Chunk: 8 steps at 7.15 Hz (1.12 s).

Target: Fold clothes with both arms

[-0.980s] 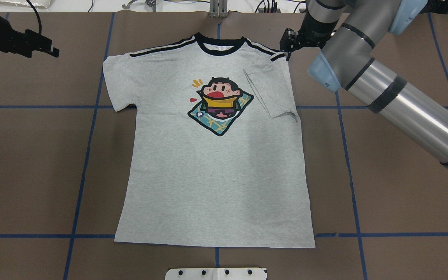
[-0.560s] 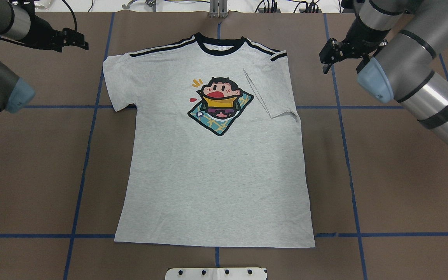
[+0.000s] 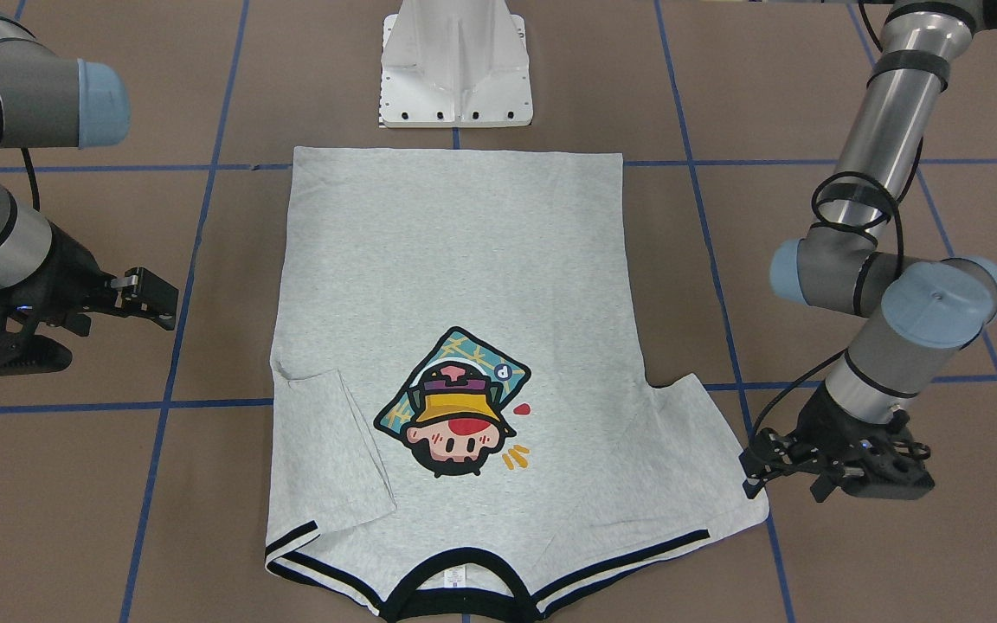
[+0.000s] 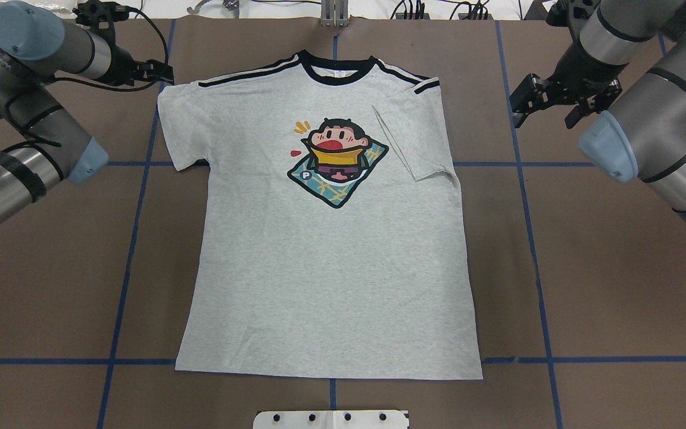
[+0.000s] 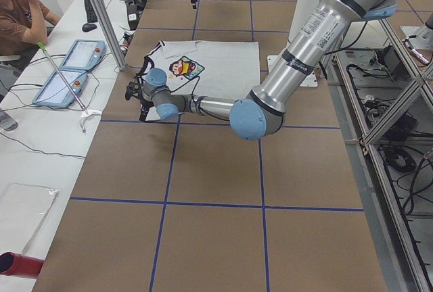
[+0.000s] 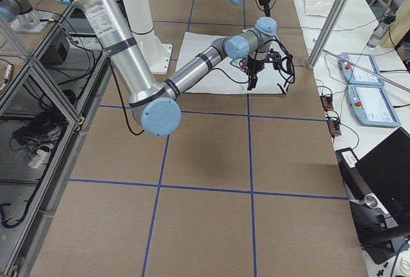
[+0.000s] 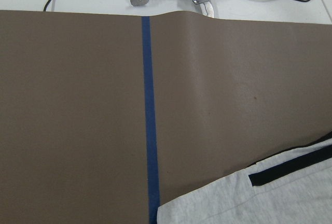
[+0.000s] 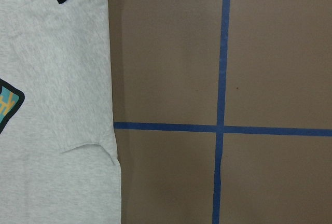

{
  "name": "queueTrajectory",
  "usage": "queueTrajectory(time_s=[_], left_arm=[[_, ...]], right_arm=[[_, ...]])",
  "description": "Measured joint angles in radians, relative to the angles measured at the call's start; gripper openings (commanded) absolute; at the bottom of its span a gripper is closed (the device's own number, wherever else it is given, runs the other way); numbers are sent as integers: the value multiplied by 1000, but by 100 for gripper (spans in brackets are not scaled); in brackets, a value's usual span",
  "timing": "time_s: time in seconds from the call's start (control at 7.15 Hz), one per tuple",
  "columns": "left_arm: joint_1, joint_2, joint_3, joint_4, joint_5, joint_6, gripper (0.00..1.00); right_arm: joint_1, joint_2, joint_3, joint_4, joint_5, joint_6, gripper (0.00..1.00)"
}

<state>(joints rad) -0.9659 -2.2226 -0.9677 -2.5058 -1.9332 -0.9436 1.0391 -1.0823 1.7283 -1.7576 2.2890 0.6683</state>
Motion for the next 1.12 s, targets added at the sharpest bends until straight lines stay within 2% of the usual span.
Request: queueTrajectory(time_s=[0.28, 0.56, 0.98, 1.12], left_arm=[[30, -13, 38, -8, 24, -2, 76], [34, -14, 70, -29, 28, -2, 62], [34, -14, 86, -37, 28, -2, 26], [34, -15, 87, -37, 28, -2, 23]], right_arm=[[-3, 5, -4, 1, 0, 4, 100], [-8, 11, -7, 1, -2, 12, 100], [-12, 14, -12, 3, -3, 14, 100], [-13, 17, -19, 4, -3, 14, 100]])
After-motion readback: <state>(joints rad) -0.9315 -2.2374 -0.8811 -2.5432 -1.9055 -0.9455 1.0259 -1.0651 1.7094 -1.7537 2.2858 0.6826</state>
